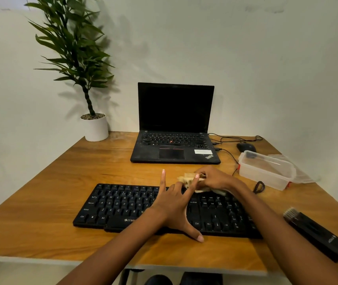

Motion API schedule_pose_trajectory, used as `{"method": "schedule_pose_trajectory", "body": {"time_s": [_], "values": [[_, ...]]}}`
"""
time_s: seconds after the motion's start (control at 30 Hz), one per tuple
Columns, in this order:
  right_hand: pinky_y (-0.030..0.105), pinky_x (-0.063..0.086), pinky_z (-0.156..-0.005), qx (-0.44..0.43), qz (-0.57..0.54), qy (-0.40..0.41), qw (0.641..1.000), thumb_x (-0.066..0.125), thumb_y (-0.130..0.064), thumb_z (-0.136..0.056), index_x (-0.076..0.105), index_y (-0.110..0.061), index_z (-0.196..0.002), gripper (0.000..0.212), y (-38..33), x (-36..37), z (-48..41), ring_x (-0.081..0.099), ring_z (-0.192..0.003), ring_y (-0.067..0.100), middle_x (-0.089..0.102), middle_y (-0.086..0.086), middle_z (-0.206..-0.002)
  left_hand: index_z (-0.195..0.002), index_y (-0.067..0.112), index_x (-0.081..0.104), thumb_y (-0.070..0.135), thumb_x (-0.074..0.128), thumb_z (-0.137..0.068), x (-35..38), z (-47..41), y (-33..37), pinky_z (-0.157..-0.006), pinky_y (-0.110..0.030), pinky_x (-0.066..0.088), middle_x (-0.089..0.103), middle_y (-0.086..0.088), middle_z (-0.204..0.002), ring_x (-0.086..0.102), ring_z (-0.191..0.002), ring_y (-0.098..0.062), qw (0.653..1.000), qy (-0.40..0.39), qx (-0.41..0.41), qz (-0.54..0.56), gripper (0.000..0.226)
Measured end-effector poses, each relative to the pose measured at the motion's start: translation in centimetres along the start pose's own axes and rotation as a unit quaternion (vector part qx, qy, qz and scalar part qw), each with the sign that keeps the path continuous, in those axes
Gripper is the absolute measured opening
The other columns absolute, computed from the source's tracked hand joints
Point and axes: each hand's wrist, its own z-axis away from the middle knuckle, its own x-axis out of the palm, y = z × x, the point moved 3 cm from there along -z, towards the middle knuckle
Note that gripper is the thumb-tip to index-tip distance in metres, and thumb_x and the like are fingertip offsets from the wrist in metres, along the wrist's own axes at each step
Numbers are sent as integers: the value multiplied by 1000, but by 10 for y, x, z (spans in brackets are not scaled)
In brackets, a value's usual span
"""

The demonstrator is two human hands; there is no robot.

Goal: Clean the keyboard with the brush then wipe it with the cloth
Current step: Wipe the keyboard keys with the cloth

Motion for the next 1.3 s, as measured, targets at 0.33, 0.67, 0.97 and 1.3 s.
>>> {"method": "schedule_pose_trajectory", "body": {"time_s": [0.33, 0.67, 0.97, 1.3], "values": [[10, 39, -56, 20, 19, 4, 1000, 64, -6, -83, 64, -2, -96, 14, 15, -5, -8, 51, -70, 6, 56, -4, -82, -138, 43, -19, 104, 9, -37, 16, 99, -91, -101, -53, -35, -21, 6, -156, -31, -138, -15, 990, 14, -126, 61, 121], [16, 42, -48, 52, 6, -93, 994, 56, -3, -86, 60, -13, -77, 13, -20, 14, -43, 54, -51, 5, 59, 4, -75, -142, 44, -11, 103, 29, -40, 33, 134, -124, -115, -50, 18, -2, 15, -157, 6, -145, -12, 962, 103, -209, 139, 124], [13, 40, -51, -12, 25, -110, 994, 52, -6, -90, 57, 5, -107, 21, -62, 56, -73, 49, -61, 8, 54, -1, -78, -141, 47, -15, 102, 35, -33, 27, 133, -126, -108, -49, 29, -11, 11, -157, 9, -144, -19, 957, 100, -216, 164, 131], [18, 41, -58, 4, 53, -138, 989, 54, -7, -89, 61, -11, -89, 8, -40, 34, -61, 51, -64, 9, 56, -1, -79, -137, 47, -27, 103, 32, -29, 27, 134, -122, -110, -52, 30, -16, 10, -157, 8, -145, -19, 953, 106, -232, 162, 135]]}}
